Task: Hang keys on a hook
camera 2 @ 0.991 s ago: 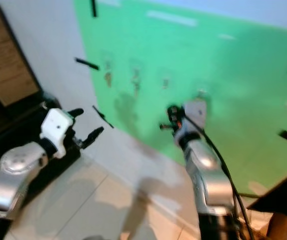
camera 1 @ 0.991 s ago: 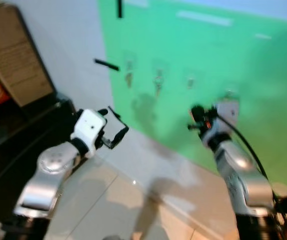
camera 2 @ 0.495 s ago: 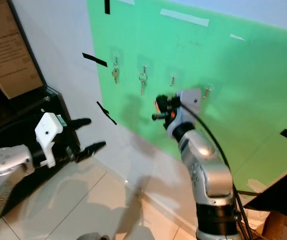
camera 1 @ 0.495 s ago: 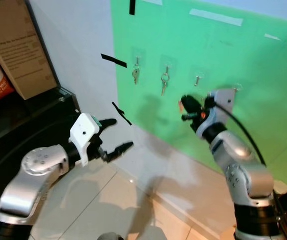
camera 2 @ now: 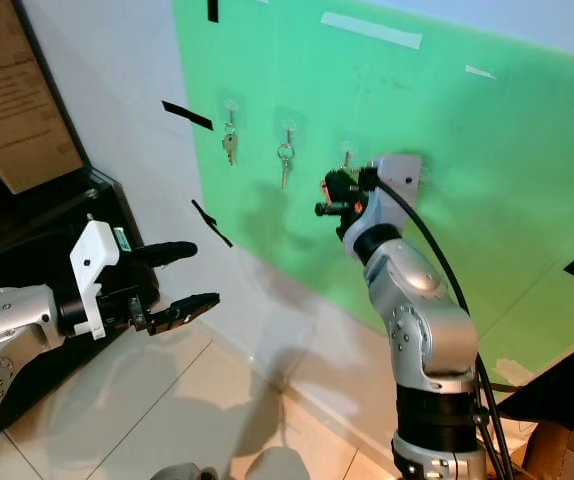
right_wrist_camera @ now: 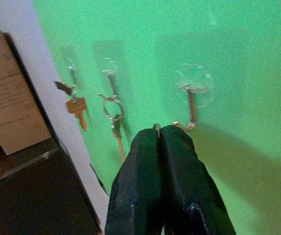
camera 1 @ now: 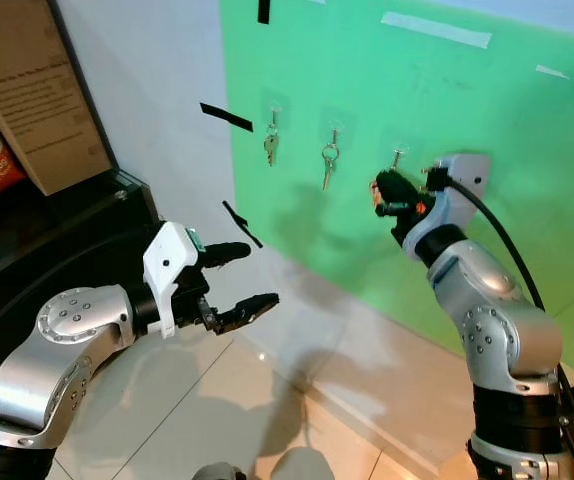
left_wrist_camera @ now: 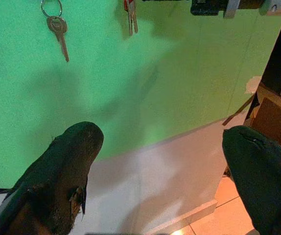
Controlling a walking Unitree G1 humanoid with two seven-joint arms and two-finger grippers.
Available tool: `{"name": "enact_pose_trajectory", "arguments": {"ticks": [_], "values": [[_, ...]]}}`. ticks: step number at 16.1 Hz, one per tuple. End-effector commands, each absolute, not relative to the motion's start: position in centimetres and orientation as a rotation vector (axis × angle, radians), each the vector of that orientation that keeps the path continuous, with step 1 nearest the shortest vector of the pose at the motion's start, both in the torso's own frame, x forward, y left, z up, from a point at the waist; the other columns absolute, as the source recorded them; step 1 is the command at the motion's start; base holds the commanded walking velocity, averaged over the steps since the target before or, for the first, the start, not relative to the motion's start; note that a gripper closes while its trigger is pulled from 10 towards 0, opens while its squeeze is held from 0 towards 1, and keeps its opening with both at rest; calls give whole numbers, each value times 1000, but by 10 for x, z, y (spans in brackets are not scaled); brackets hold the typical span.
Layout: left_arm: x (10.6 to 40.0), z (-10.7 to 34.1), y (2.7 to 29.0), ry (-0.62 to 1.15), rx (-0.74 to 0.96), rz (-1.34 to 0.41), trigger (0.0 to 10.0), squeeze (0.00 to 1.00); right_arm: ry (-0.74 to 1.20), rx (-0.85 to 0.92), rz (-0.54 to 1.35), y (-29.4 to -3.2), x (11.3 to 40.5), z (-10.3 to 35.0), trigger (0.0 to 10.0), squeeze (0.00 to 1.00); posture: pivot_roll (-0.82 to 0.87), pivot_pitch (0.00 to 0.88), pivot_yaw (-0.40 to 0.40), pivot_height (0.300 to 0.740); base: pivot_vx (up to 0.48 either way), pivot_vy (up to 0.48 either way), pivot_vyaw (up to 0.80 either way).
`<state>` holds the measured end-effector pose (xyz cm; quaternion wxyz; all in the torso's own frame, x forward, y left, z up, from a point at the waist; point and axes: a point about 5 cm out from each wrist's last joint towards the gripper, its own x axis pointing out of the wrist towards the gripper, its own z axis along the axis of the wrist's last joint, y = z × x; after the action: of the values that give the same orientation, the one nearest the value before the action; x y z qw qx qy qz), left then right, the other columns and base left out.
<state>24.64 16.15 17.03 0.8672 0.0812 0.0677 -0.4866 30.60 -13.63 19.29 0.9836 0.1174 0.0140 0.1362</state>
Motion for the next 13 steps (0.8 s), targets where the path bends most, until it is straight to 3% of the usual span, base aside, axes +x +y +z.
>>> {"name": "enact_pose_trajectory", "arguments": {"ticks": [1,13], "values": [[246,178,160,125,183,-1032,10000,0,37,271,246,-140,309,194,10000,0,66,0,-16,740,0,0,0],[248,179,156,118,169,-1044,10000,0,25,356,243,-144,312,206,10000,0,64,0,-22,740,0,0,0]]}}
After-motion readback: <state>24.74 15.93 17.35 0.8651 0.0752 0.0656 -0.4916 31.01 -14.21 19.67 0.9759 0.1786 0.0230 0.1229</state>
